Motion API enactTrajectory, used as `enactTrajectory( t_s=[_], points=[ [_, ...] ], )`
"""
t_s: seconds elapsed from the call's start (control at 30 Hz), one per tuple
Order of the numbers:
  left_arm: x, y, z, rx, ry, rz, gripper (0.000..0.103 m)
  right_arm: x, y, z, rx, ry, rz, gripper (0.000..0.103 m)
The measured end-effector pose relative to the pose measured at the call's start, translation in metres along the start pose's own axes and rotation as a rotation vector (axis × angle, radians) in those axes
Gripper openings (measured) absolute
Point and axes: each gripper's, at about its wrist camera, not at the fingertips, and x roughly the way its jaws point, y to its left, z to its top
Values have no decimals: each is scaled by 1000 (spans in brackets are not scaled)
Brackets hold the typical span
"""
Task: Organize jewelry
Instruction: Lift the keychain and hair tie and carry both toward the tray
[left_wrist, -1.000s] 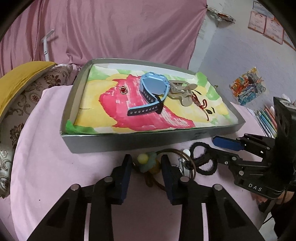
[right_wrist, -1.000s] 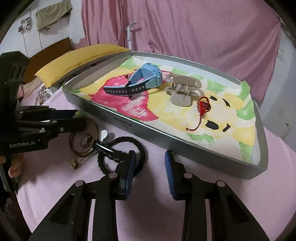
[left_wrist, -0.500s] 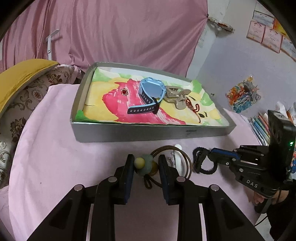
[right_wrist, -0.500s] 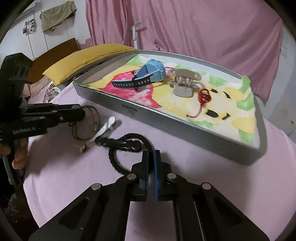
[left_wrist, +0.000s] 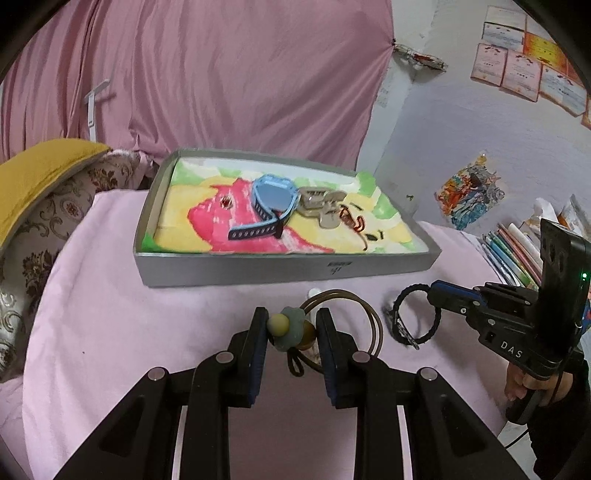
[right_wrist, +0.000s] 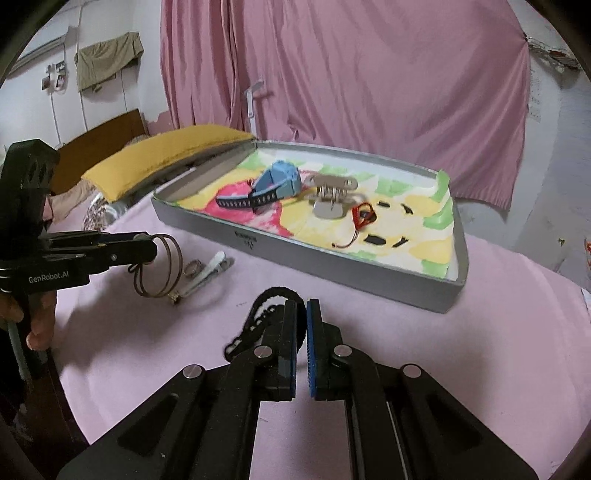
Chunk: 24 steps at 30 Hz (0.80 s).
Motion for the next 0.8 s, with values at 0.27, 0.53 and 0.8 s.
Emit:
enactTrajectory(
  t_s=[0.27, 0.53, 0.8],
  points=[
    [-12, -9, 5, 15, -45, 2, 25, -18, 7, 6, 4, -70, 29, 4],
    [-18, -7, 19, -10, -126, 18, 25, -35, 9, 18, 57, -184, 49, 4],
    [-16, -7, 64, 10, -354, 101, 25, -30, -1, 55, 180, -388, -12, 4]
  ],
)
